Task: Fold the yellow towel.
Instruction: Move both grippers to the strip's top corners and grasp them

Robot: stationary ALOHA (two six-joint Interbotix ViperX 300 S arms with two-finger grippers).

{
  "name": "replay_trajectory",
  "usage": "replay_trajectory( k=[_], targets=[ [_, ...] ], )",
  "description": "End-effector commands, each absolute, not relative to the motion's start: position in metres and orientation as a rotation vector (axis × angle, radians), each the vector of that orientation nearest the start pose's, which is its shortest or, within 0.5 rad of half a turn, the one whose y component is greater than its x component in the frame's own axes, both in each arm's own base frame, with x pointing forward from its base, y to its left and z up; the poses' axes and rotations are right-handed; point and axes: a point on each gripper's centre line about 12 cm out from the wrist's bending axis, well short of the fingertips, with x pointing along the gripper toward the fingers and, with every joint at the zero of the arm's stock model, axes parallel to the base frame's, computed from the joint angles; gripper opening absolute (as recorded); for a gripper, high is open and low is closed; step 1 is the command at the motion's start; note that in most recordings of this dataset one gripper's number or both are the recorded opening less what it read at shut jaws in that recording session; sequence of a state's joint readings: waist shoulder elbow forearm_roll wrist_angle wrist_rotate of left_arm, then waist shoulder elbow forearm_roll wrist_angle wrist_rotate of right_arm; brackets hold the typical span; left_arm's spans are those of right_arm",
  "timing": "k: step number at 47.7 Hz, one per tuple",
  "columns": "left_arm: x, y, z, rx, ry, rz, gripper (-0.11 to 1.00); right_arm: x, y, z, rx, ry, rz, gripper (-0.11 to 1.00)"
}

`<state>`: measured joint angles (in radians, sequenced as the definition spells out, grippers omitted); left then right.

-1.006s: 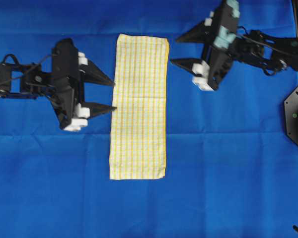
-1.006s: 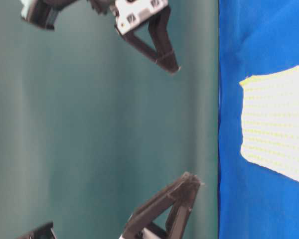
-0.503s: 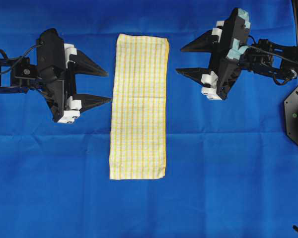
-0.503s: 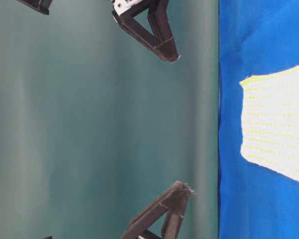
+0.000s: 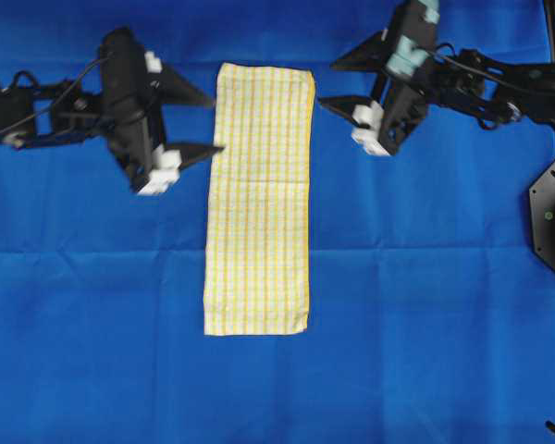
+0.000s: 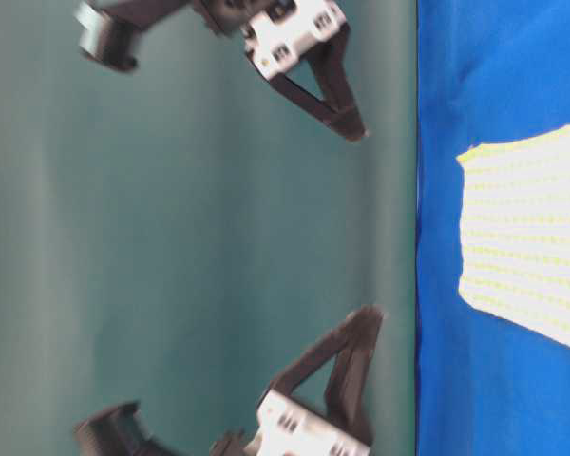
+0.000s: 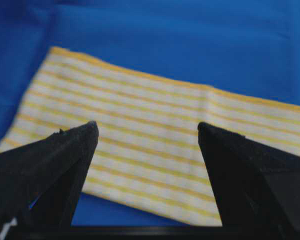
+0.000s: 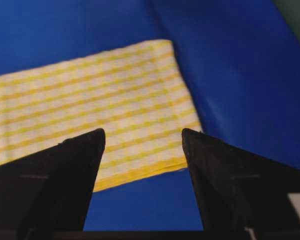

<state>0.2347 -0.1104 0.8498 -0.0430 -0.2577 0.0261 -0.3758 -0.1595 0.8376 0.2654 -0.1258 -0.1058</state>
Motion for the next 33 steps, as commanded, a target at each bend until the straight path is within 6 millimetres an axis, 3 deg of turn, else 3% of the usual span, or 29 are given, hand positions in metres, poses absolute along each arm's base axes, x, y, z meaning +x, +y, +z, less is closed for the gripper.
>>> replay_trajectory(
  k=[1, 8, 21, 33],
  targets=[
    [0.352, 0.105, 0.177, -0.068, 0.448, 0.295, 0.76, 0.329, -0.146, 0.181, 0.263, 0.514, -0.474, 0.68],
    [0.359, 0.134, 0.156, -0.085, 0.488, 0.358, 0.76, 0.335, -0.162, 0.160, 0.289, 0.562, -0.513, 0.72],
    [0.364, 0.168, 0.114, -0.114, 0.539, 0.431, 0.76, 0.341, -0.183, 0.126, 0.342, 0.625, -0.569, 0.72],
    [0.358, 0.191, 0.094, -0.130, 0.546, 0.488, 0.76, 0.350, -0.194, 0.106, 0.365, 0.651, -0.594, 0.72]
  ],
)
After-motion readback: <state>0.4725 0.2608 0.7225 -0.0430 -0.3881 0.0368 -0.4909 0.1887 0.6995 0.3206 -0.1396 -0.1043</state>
